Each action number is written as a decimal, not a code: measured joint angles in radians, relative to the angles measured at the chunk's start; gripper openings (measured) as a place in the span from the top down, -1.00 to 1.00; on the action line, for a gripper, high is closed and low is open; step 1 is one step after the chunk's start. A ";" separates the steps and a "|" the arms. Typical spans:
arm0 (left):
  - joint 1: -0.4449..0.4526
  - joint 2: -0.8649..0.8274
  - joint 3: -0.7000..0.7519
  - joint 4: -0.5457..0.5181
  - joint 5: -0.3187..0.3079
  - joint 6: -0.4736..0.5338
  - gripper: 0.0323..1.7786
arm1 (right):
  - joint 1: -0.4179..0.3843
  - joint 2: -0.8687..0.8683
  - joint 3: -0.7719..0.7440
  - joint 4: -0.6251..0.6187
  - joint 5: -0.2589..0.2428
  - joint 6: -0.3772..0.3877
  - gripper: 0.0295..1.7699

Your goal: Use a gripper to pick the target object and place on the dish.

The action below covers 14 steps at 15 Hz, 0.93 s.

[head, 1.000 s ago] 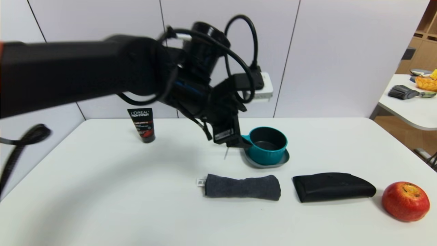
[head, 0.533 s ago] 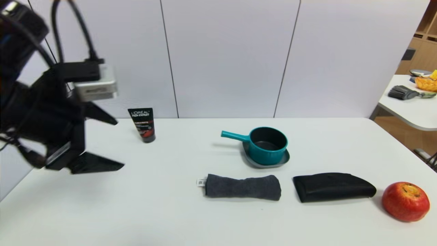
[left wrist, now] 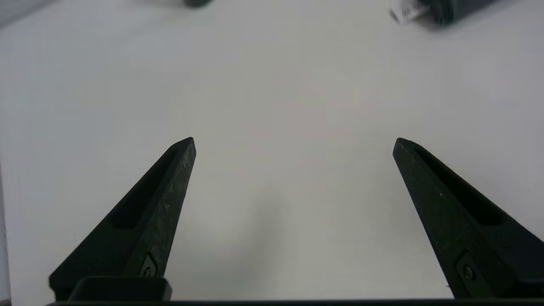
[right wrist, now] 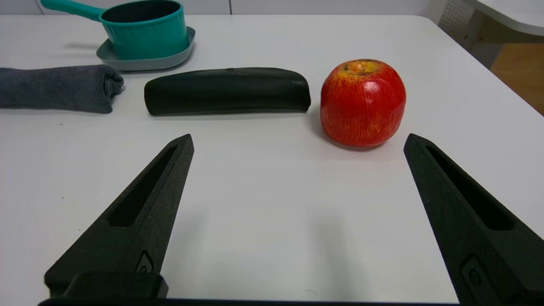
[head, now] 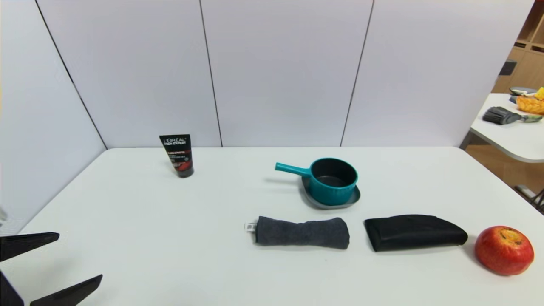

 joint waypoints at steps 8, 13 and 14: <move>0.074 -0.483 0.272 -0.171 0.021 -0.128 -0.90 | 0.000 0.000 0.000 0.000 0.000 0.000 -0.93; 0.065 -0.648 0.469 -0.216 0.068 -0.180 -0.90 | 0.000 0.000 0.000 0.000 0.000 0.000 -0.93; 0.066 -0.682 0.491 -0.226 0.096 -0.181 -0.90 | 0.000 0.000 0.000 0.000 0.000 0.000 -0.93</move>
